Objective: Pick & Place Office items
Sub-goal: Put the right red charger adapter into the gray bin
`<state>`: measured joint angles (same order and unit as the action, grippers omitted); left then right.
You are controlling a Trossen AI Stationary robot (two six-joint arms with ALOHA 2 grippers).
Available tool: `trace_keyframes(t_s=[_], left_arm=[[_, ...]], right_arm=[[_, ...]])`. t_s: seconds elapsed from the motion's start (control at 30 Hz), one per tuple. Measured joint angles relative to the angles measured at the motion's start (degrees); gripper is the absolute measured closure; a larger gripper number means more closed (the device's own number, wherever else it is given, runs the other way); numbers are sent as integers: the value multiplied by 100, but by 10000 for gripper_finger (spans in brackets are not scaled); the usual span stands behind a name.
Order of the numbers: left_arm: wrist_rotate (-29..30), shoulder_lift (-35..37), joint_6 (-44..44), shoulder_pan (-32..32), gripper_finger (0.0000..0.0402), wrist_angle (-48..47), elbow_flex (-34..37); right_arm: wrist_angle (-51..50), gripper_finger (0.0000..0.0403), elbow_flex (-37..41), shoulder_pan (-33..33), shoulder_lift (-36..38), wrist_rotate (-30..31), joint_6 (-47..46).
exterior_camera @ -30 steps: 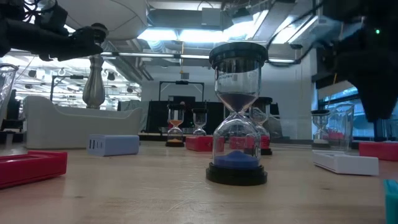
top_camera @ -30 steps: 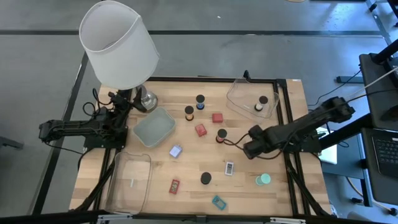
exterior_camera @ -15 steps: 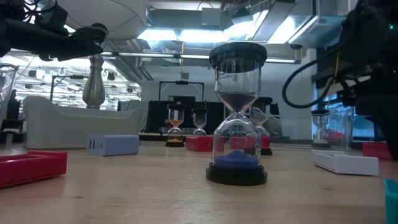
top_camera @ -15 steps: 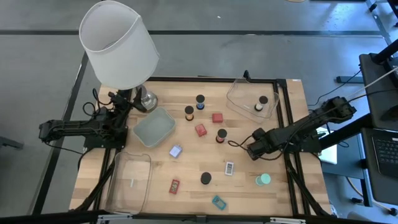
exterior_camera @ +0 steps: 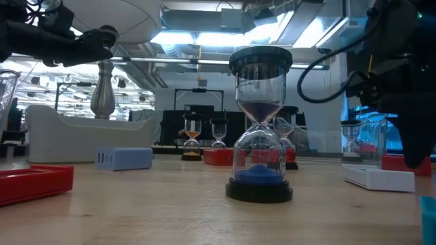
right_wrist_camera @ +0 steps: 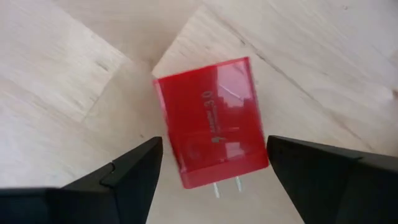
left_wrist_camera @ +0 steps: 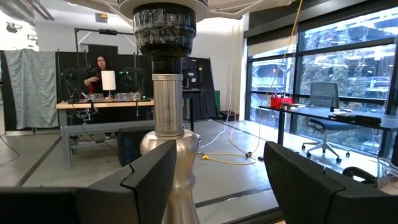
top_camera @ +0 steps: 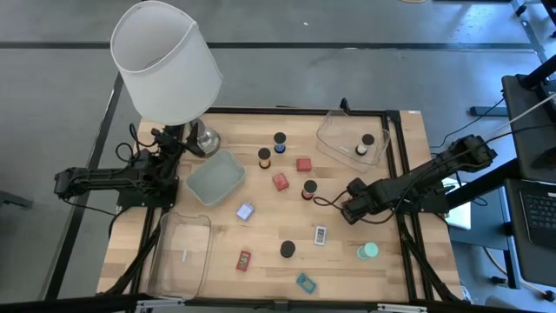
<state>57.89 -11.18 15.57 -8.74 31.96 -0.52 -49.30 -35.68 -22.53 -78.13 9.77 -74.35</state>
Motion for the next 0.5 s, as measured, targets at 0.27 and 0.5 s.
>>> trace_keyframes(t_s=[0.27, 0.5], left_arm=[[2, 0, 0, -1, 162, -1, 0], [4, 0, 4, -1, 162, -1, 1]], right_arm=[[264, 114, 0, -1, 0, 331, 2], [381, 151, 0, -1, 0, 285, -10]])
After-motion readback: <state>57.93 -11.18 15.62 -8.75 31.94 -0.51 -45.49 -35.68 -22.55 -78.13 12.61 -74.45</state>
